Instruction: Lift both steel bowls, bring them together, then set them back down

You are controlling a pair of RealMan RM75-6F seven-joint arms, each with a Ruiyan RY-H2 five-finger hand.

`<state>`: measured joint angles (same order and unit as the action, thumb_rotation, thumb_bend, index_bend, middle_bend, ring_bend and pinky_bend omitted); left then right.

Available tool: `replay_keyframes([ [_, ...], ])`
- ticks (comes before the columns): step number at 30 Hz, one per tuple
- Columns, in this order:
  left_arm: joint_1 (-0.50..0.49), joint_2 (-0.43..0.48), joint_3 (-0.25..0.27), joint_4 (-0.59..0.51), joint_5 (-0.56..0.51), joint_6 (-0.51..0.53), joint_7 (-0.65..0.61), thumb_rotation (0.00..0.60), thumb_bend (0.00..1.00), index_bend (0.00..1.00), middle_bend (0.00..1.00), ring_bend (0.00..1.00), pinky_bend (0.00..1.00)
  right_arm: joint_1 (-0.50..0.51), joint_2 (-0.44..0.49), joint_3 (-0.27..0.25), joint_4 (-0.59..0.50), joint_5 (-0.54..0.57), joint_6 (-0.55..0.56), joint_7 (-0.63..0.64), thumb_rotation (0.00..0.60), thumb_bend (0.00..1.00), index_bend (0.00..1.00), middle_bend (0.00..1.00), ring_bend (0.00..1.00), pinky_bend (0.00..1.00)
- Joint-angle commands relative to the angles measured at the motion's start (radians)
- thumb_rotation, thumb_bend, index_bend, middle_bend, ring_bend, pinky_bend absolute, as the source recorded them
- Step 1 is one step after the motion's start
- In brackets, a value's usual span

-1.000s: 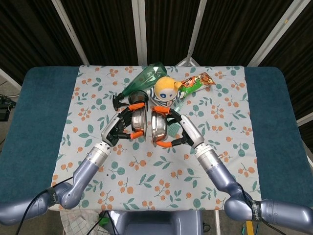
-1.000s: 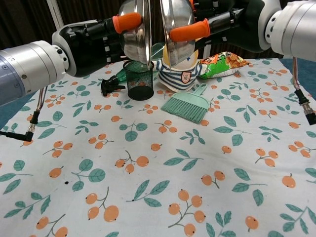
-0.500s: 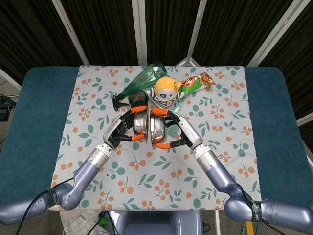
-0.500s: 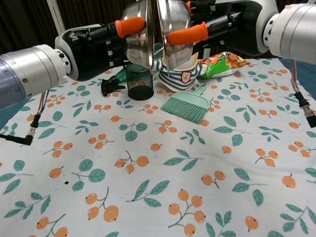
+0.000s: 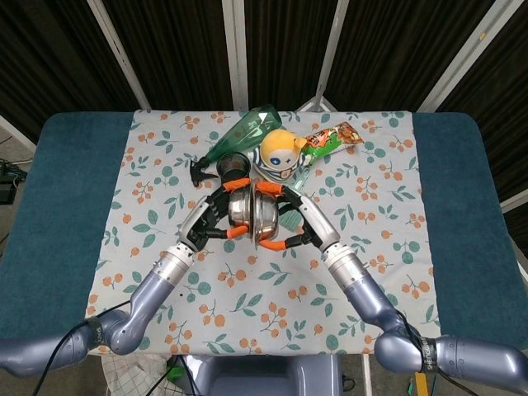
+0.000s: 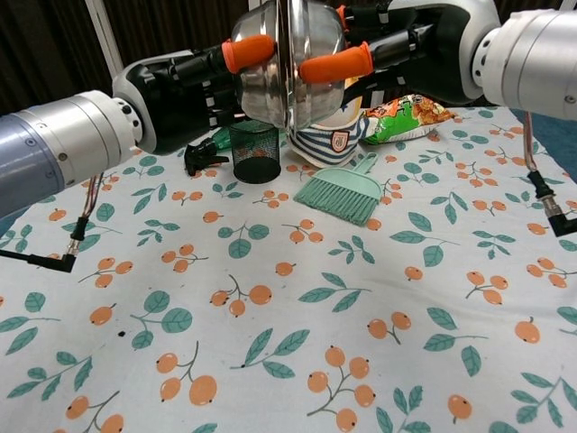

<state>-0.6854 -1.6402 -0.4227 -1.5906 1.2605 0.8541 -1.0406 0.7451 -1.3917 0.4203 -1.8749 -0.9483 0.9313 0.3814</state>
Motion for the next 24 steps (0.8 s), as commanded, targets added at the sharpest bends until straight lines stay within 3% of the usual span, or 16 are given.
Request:
replay_keyframes([
  [1,0.004,0.011,0.003,-0.007,0.003,0.001,-0.005,0.600,0.15,0.50,0.41,0.22,0.44,-0.002,0.003,0.000,0.005,0.002,-0.008,0.005,0.600,0.06,0.36,0.26,0.38,0.34],
  [16,-0.028,-0.031,0.026,0.008,0.005,-0.004,0.012,0.600,0.15,0.51,0.41,0.22,0.44,0.005,-0.009,-0.016,-0.022,-0.013,-0.022,-0.020,0.600,0.06,0.36,0.26,0.38,0.35],
  [24,-0.004,0.037,0.029,-0.018,0.017,0.025,0.056,0.600,0.14,0.51,0.41,0.22,0.44,-0.026,0.051,0.008,0.007,-0.017,-0.021,0.018,0.600,0.06,0.37,0.26,0.38,0.36],
])
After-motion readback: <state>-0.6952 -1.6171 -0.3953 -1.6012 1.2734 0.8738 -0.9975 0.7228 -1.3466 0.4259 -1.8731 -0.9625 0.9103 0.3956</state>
